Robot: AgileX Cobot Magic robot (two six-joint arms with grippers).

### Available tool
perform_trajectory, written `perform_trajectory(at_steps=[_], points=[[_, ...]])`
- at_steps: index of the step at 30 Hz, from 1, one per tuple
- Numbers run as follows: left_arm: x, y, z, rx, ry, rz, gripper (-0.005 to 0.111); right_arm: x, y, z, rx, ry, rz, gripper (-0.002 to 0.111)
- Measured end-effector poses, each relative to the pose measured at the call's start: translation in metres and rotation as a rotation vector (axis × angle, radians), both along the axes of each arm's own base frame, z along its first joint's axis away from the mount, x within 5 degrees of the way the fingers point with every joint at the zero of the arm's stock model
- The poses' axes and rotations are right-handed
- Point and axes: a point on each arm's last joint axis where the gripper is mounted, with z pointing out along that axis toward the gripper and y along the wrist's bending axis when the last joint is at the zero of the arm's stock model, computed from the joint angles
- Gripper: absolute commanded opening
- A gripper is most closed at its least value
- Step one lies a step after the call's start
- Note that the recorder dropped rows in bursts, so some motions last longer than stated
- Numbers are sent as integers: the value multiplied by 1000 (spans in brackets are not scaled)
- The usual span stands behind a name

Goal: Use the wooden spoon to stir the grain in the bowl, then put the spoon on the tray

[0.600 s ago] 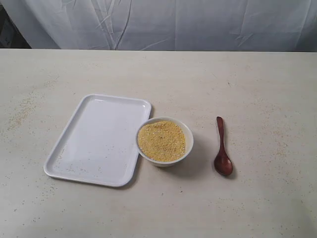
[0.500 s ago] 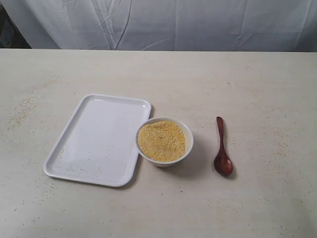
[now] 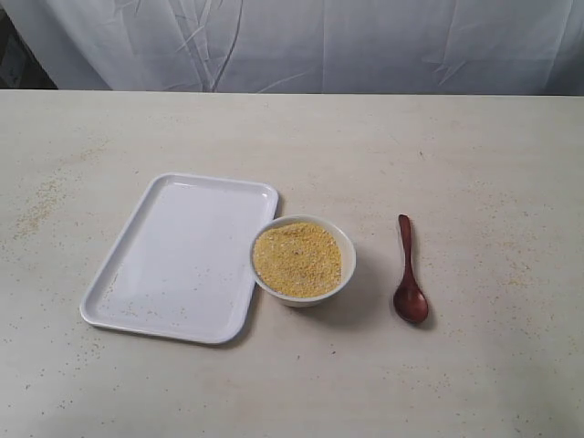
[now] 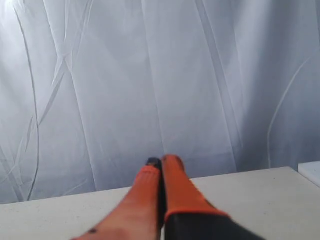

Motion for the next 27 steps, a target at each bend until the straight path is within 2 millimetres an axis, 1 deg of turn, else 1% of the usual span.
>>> perform_trajectory(at_steps=[10, 13, 15, 16, 18, 19, 21, 23, 24, 25, 27], points=[[0, 0, 0, 0, 0, 0, 0, -2, 0, 10, -5, -112, 2, -1], [0, 0, 0, 0, 0, 0, 0, -2, 0, 14, 11, -49, 1, -1], [0, 0, 0, 0, 0, 0, 0, -1, 0, 27, 12, 68, 0, -1], [0, 0, 0, 0, 0, 0, 0, -1, 0, 39, 12, 120, 0, -1], [0, 0, 0, 0, 0, 0, 0, 5, -1, 58, 12, 323, -4, -1], [0, 0, 0, 0, 0, 0, 0, 11, -1, 62, 16, 453, -6, -1], [0, 0, 0, 0, 0, 0, 0, 27, -2, 77, 25, 665, -7, -1], [0, 0, 0, 0, 0, 0, 0, 45, -3, 84, 23, 797, -12, -1], [0, 0, 0, 0, 0, 0, 0, 57, -4, 84, 21, 848, -14, -1], [0, 0, 0, 0, 0, 0, 0, 66, -5, 82, 26, 882, -16, -1], [0, 0, 0, 0, 0, 0, 0, 87, -4, 70, 78, 962, -13, -1]])
